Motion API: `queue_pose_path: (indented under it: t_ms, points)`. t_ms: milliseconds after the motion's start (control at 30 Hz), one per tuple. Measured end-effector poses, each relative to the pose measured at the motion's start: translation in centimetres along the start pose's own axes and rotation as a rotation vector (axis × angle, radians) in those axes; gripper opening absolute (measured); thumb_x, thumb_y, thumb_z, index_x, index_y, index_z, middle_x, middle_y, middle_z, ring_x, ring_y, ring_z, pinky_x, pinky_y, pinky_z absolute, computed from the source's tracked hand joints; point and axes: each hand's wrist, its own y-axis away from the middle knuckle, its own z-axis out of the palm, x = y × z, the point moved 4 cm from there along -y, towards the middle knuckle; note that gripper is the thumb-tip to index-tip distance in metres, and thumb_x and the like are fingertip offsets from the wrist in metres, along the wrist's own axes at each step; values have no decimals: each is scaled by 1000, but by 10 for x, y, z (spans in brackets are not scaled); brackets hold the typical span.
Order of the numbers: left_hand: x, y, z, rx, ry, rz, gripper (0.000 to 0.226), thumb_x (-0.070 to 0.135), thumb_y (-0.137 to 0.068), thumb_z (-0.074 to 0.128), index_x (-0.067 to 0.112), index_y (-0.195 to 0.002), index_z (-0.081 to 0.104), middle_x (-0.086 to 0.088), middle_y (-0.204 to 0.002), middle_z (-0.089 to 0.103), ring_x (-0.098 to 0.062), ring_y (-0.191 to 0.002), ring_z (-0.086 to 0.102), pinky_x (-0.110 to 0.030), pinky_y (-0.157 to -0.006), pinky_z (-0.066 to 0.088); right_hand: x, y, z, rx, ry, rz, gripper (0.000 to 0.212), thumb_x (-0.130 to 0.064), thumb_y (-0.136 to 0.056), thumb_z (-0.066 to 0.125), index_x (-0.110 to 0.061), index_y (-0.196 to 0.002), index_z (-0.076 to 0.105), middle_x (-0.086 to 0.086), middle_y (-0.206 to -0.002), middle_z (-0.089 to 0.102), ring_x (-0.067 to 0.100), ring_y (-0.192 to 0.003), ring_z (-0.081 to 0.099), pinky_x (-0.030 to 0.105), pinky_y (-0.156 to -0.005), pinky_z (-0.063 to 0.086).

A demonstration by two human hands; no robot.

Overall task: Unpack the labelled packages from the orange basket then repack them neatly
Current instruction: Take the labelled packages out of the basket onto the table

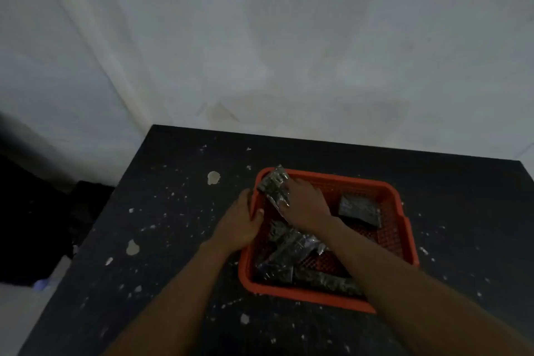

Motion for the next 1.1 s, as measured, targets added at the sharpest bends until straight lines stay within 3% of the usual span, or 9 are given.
queue_pose_path:
  t_ms: [100, 267, 533, 667, 733, 867, 933, 1100]
  points:
    - [-8, -12, -1, -1, 21, -10, 51, 35, -98, 51, 20, -143, 34, -5, -125, 61, -17, -102, 60, -35, -89, 48, -3, -14, 7, -9, -46, 36, 76, -40, -87, 63, -17, -148, 24, 11, -139, 42, 33, -122, 47, 46, -98, 43]
    - [-15, -20, 7, -78, 84, 16, 42, 34, -100, 46, 22, -140, 40, -2, -130, 59, -6, -98, 55, -25, -86, 40, -11, -31, 26, -26, 40, 23, 93, -27, -76, 74, -28, -149, 16, 14, -142, 23, 38, -113, 48, 44, -78, 54]
    - [-22, -24, 11, -182, 70, 8, 33, 35, -102, 41, 20, -131, 44, 1, -119, 59, -7, -92, 55, -24, -82, 38, -8, -37, 26, 30, 25, 11, 67, -27, -75, 68, -25, -133, 34, 10, -134, 26, 34, -104, 53, 41, -73, 55]
    - [-22, -24, 12, -187, 64, -8, 31, 33, -102, 42, 20, -131, 43, 3, -111, 59, -8, -88, 56, -25, -79, 40, 4, -25, -4, 239, -120, 34, 36, -27, -83, 61, -24, -116, 47, 2, -114, 38, 16, -72, 57, 26, -57, 49]
    - [-20, -24, 12, -199, 70, -13, 31, 33, -102, 41, 21, -130, 44, 5, -107, 61, -7, -87, 59, -26, -75, 43, 21, -16, -19, 384, -268, 96, 22, -19, -88, 59, -25, -108, 53, -2, -107, 45, 8, -67, 54, 19, -55, 43]
    - [-19, -25, 12, -179, 50, 8, 29, 33, -101, 39, 22, -127, 45, 6, -105, 59, -6, -87, 59, -25, -71, 43, 60, 7, -31, 590, -785, 309, 28, -4, -88, 60, -24, -107, 55, -6, -99, 60, -5, -77, 59, 10, -58, 45]
    - [-19, -25, 12, -159, 40, 11, 25, 31, -101, 40, 22, -124, 45, 5, -105, 58, -9, -87, 59, -27, -73, 43, 73, 16, -27, 623, -974, 440, 34, -4, -89, 62, -23, -115, 51, -1, -103, 59, 2, -83, 63, 17, -62, 50]
    - [-21, -25, 13, -163, 55, -8, 16, 31, -100, 41, 29, -116, 44, 15, -93, 57, 0, -80, 57, -15, -61, 38, 84, 26, -18, 623, -1010, 540, 31, -6, -91, 62, -12, -121, 56, -3, -102, 63, 10, -89, 63, 18, -68, 51]
